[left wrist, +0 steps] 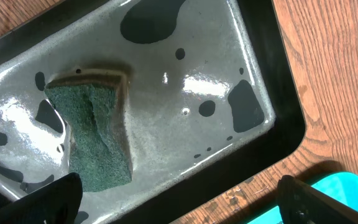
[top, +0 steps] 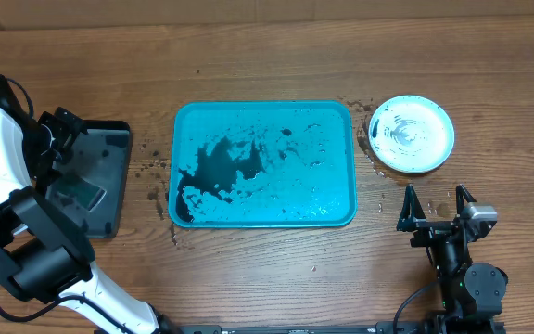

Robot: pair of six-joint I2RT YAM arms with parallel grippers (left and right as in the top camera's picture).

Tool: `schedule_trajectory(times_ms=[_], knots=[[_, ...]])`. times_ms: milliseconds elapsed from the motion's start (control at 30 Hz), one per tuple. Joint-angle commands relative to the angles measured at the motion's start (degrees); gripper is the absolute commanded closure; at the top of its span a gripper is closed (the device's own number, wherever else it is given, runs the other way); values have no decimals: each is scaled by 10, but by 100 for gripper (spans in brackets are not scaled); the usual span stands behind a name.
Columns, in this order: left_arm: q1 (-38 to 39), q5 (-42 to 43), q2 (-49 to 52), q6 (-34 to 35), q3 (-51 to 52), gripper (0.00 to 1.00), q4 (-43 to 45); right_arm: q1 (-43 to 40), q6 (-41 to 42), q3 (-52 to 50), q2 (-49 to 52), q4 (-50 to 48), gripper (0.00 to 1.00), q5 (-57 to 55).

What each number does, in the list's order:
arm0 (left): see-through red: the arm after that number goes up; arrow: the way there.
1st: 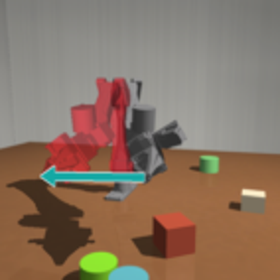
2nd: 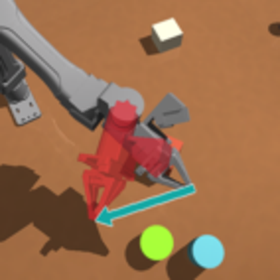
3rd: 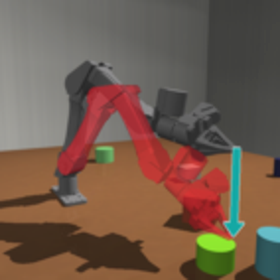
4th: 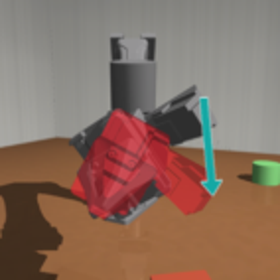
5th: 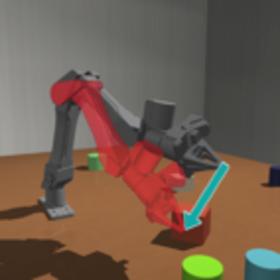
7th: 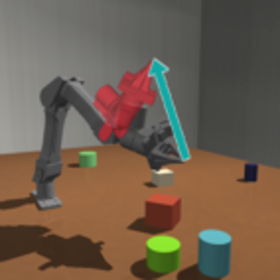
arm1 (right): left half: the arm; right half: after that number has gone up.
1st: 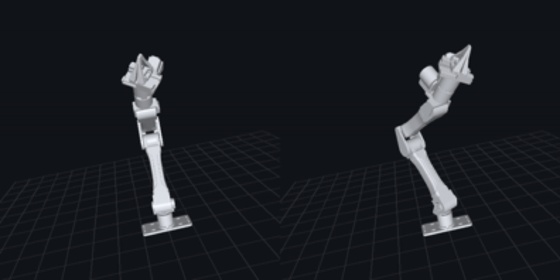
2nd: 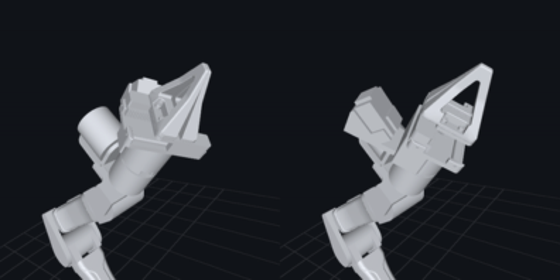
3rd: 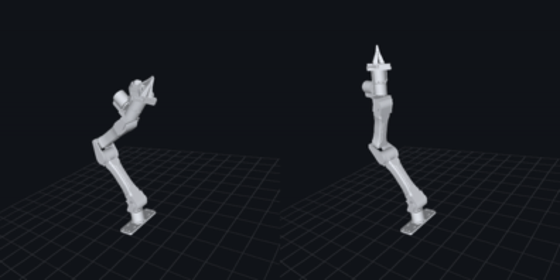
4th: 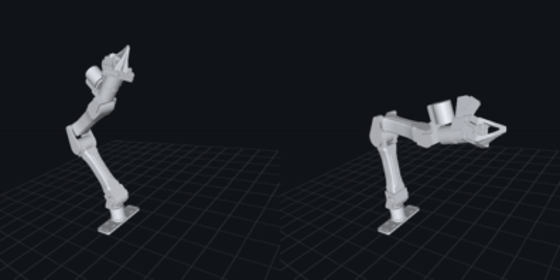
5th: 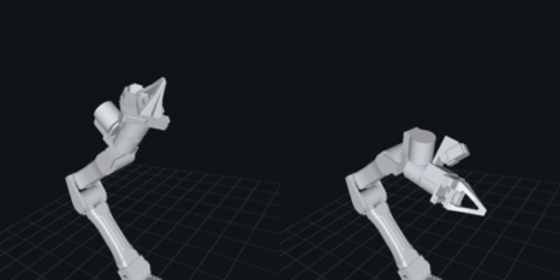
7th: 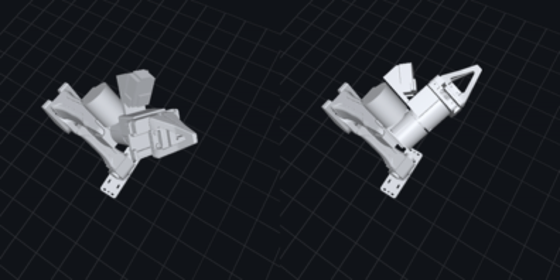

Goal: Clean dirty plates on tray and stack at the side

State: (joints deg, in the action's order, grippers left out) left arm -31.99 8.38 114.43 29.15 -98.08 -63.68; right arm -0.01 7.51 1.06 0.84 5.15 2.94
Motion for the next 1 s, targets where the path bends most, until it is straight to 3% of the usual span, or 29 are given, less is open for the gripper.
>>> schedule_trajectory(times_ms=[0, 200, 400, 533, 633, 667, 833, 967], knots=[[-2, 2, -2, -9, -11, 0, -1, -1, 4, -6, -7, -4, 0, -5], [-3, 0, -49, -9, -11, 0, -2, -1, 4, -6, -7, -4, 0, -5], [9, 6, -195, -15, -7, 0, -73, -1, 4, -6, -7, -4, 0, -5], [49, 4, -274, -37, 33, 0, -59, -1, 4, -6, -7, -4, 0, -5], [104, 6, -351, -75, 111, 0, 16, -1, 4, -6, -7, -4, 0, -5], [124, 25, -377, -60, 140, 0, 27, -1, 4, -6, -7, -4, 0, -5], [207, -42, -506, 7, 306, 0, 154, -1, 4, -6, -7, -4, 0, -5], [219, -90, -586, 7, 405, 0, 151, -1, 4, -6, -7, -4, 0, -5]])
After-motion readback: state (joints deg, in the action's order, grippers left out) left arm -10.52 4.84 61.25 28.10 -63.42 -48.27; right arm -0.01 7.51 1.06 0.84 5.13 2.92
